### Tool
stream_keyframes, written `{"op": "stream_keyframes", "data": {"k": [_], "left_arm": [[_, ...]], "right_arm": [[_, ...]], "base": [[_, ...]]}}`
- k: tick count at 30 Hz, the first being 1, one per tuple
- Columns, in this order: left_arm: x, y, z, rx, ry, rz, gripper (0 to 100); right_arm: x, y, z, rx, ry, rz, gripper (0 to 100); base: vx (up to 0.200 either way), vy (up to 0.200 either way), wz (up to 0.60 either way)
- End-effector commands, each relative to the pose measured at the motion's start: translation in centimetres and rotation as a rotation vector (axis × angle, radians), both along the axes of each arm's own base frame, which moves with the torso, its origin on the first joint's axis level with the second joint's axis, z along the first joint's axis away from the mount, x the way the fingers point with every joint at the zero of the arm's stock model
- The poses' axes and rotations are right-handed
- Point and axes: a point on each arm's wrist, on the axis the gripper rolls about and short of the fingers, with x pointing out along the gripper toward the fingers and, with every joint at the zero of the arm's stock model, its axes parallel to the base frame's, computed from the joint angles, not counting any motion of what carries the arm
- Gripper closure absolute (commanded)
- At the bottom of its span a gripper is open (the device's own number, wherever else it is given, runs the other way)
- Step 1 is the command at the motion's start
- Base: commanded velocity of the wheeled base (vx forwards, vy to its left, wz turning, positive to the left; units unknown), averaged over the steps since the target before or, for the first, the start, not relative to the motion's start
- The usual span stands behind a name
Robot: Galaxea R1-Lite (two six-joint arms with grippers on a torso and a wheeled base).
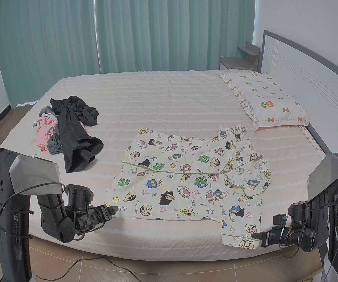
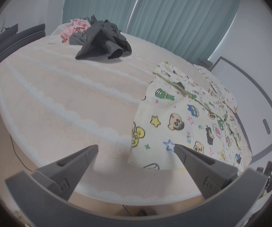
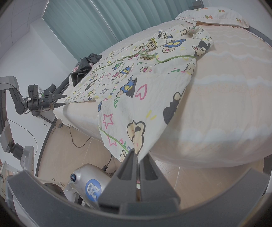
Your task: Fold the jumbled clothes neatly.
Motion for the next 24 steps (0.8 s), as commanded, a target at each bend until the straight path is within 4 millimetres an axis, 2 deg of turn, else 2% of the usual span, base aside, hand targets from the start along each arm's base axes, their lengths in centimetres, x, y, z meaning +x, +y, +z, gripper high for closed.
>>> {"op": "stream_keyframes", "data": {"k": [1, 11, 24], "left_arm": [[0.5, -0.2, -0.4, 0.024, 0.019, -0.028, 0], [2.4, -1.5, -0.4, 0.045, 0.003, -0.07, 0], [3.1, -2.5, -0.3, 0.052, 0.019, -0.089, 0]], "right_arm": [[0.1, 0.0, 0.1, 0.0, -0.015, 0.003, 100], [0.1, 0.0, 0.0, 0.0, -0.016, 0.005, 100], [0.1, 0.0, 0.0, -0.001, -0.016, 0.004, 100]], "base": [[0.0, 0.0, 0.0], [0.0, 0.0, 0.0], [0.0, 0.0, 0.0]]}}
